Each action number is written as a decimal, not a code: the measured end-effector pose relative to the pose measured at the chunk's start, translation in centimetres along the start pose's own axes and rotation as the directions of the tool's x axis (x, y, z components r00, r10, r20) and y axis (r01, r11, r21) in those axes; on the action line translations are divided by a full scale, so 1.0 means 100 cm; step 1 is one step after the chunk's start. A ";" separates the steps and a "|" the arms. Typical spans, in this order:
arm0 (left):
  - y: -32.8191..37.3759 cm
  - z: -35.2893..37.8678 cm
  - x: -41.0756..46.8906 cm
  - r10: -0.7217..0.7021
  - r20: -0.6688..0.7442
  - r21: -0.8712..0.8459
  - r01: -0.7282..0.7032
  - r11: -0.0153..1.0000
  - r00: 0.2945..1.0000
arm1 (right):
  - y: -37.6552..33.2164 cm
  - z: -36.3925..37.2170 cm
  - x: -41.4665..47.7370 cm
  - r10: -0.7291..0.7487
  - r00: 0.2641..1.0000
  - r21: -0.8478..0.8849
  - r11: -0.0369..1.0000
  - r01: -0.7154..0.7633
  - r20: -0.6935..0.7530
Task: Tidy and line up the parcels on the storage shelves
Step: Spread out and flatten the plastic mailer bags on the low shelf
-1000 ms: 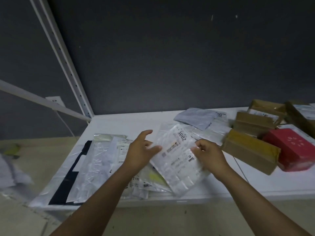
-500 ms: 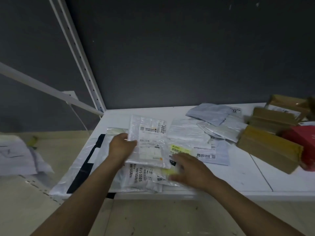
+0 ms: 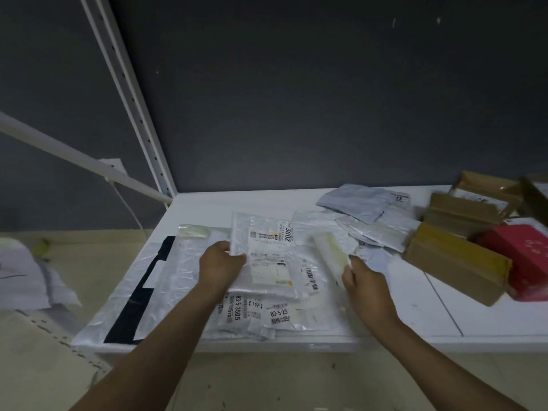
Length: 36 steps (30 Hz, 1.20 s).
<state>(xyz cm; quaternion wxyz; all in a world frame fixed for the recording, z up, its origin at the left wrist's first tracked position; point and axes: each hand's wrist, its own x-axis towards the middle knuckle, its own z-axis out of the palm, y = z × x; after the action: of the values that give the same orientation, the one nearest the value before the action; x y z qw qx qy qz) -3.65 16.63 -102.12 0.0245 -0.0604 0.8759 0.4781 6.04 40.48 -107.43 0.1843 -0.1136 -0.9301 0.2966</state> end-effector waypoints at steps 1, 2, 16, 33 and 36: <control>0.002 0.010 -0.005 0.007 0.033 0.005 -0.007 1.000 0.999 | 0.003 -0.005 0.000 0.028 0.998 0.030 0.999 -0.026 -0.049; 0.003 0.022 -0.012 0.022 0.060 0.007 -0.022 1.000 0.998 | 0.006 -0.009 -0.001 0.047 0.995 0.049 0.998 -0.043 -0.085; -0.009 0.091 -0.037 0.292 0.186 0.710 -0.333 0.620 0.938 | 0.043 -0.014 -0.026 -0.361 0.882 -0.214 0.876 0.432 0.302; 0.035 0.132 0.021 0.441 0.437 0.530 -0.620 0.578 0.784 | 0.079 -0.015 0.039 -0.165 0.952 -0.348 0.904 0.250 0.257; 0.042 0.153 0.046 0.424 0.448 0.532 -0.616 0.581 0.787 | 0.107 -0.010 0.048 -0.064 0.892 -0.324 0.918 0.229 0.447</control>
<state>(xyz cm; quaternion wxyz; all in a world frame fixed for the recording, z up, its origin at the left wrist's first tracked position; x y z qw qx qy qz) -8.98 31.38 -107.39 0.0213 0.2806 0.9508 0.1296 3.20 51.06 -111.65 -0.0265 -0.0065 -0.9925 0.1194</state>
